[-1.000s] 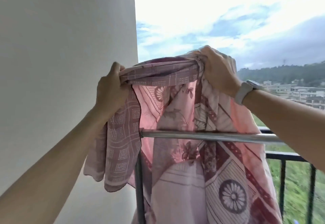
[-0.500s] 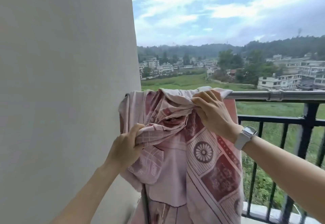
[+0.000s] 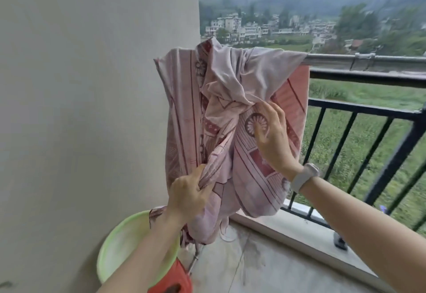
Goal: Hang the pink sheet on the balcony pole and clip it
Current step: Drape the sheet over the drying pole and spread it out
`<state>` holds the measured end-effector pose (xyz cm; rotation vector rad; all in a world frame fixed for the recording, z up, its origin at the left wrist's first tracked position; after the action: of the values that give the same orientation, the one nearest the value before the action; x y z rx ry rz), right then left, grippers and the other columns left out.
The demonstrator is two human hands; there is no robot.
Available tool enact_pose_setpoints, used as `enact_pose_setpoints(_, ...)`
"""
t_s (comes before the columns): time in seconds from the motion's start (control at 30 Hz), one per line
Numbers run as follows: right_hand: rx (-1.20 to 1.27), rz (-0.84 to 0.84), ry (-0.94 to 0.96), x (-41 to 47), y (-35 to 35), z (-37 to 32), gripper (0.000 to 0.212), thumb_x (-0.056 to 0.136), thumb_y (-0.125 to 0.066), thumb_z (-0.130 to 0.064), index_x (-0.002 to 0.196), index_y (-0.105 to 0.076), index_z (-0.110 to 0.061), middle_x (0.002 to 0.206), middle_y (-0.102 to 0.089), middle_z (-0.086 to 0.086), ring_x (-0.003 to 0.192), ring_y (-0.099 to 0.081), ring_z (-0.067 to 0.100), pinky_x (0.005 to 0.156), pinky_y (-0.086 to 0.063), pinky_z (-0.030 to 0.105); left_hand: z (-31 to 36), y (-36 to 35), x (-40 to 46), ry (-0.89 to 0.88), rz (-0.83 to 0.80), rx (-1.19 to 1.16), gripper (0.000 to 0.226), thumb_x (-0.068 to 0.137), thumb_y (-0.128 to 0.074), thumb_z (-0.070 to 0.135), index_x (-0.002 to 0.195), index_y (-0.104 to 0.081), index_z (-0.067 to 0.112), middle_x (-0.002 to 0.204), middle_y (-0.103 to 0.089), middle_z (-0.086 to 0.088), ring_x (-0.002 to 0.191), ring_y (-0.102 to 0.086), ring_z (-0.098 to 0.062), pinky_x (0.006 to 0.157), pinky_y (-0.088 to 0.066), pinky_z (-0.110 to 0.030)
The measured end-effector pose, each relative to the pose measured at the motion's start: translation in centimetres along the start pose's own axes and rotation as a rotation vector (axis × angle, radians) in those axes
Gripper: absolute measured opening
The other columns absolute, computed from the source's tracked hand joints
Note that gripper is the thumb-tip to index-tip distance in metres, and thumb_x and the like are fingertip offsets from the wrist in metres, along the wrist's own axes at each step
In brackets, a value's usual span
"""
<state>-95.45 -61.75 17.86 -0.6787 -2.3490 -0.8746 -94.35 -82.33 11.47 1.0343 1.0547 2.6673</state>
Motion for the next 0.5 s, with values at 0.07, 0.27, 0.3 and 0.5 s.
enact_pose_setpoints(0.07,0.241,-0.129,-0.359,0.0,-0.8,-0.2,0.043,0.093,-0.047,-0.023,0.130,-0.038,-0.004,0.130,-0.046,0.015,0.117,-0.047,0.024,0.104,-0.038,0.043,0.0,-0.6,-0.2,0.002,-0.008,-0.049,0.041,0.077,-0.052,0.036,0.107,-0.063,0.009,0.041,-0.049,-0.003,0.040,-0.048,-0.021,0.049,-0.033,-0.025)
enact_pose_setpoints(0.27,0.870,-0.265,-0.644,1.1,-3.2,-2.1,0.028,0.093,-0.047,-0.028,0.084,-0.055,-0.002,0.076,-0.056,0.011,0.065,-0.047,0.021,0.063,-0.040,0.032,-0.9,-2.8,-0.6,-0.028,-0.049,-0.045,0.035,0.084,-0.055,0.037,0.110,-0.063,0.016,0.071,-0.069,-0.004,0.062,-0.060,-0.020,0.057,-0.043,-0.025)
enact_pose_setpoints(0.3,0.742,-0.164,-0.577,1.0,-3.3,-2.2,0.025,0.092,-0.048,-0.026,0.082,-0.051,-0.004,0.073,-0.050,0.010,0.062,-0.042,0.020,0.060,-0.036,0.032,-1.3,-3.2,-0.7,-0.043,-0.097,-0.034,0.034,0.086,-0.056,0.034,0.116,-0.059,0.018,0.089,-0.070,-0.001,0.078,-0.063,-0.016,0.068,-0.045,-0.024)
enact_pose_setpoints(0.5,0.216,0.147,-0.195,-5.1,-2.3,0.4,0.027,0.089,-0.049,-0.007,0.065,-0.037,-0.013,0.060,-0.038,-0.005,0.052,-0.034,0.002,0.051,-0.032,0.019,-1.0,-1.7,2.6,0.116,-0.151,-0.308,0.030,0.086,-0.059,0.020,0.115,-0.058,0.013,0.110,-0.049,0.006,0.099,-0.052,-0.005,0.097,-0.042,-0.029)
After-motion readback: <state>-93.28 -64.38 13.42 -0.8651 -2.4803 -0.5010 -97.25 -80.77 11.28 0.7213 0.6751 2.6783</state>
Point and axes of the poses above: each hand's wrist, its own x-axis towards the middle knuckle, its own y-axis out of the back of the hand, z = x × y, the point moved 2 cm from there along x, towards the middle knuckle
